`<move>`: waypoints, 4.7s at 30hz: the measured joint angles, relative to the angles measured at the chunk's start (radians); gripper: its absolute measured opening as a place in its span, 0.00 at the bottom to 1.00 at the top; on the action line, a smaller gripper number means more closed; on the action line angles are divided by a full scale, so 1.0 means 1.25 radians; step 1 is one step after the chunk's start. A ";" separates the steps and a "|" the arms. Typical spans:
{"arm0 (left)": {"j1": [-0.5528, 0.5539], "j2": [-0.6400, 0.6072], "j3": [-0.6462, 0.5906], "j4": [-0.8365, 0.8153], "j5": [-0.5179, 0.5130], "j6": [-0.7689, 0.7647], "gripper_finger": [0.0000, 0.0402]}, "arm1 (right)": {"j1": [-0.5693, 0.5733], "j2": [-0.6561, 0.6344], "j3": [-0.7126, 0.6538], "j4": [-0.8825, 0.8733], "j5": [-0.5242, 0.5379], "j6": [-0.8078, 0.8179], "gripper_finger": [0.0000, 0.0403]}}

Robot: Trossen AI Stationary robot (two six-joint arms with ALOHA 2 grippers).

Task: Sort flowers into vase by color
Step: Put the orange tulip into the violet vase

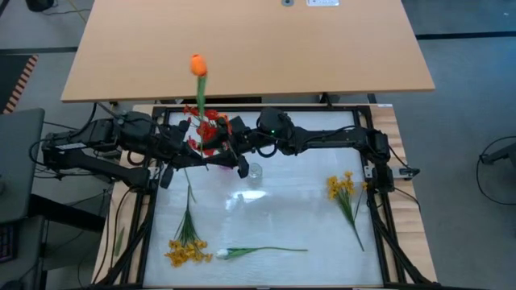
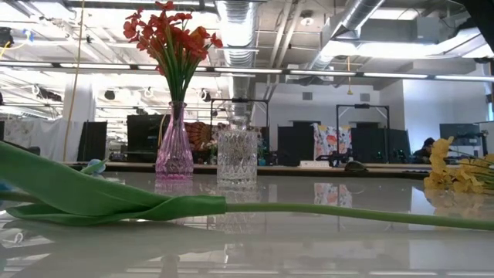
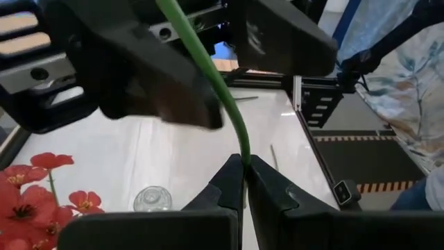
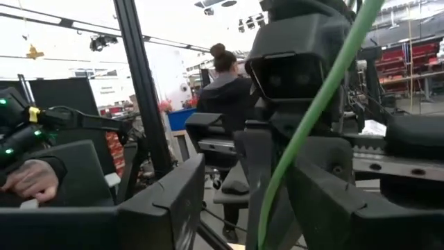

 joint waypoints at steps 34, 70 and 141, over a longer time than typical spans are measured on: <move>-0.075 -0.069 -0.006 -0.206 -0.100 -0.208 0.34 | -0.005 -0.158 -0.117 -0.316 0.031 -0.267 0.05; -0.016 -0.202 -0.702 0.303 -0.375 -0.166 0.35 | 0.026 -0.132 -0.473 0.285 0.229 -0.298 0.05; 0.239 0.281 -0.701 0.869 -0.307 0.027 0.66 | -0.006 0.095 -0.487 0.590 0.549 -0.358 0.05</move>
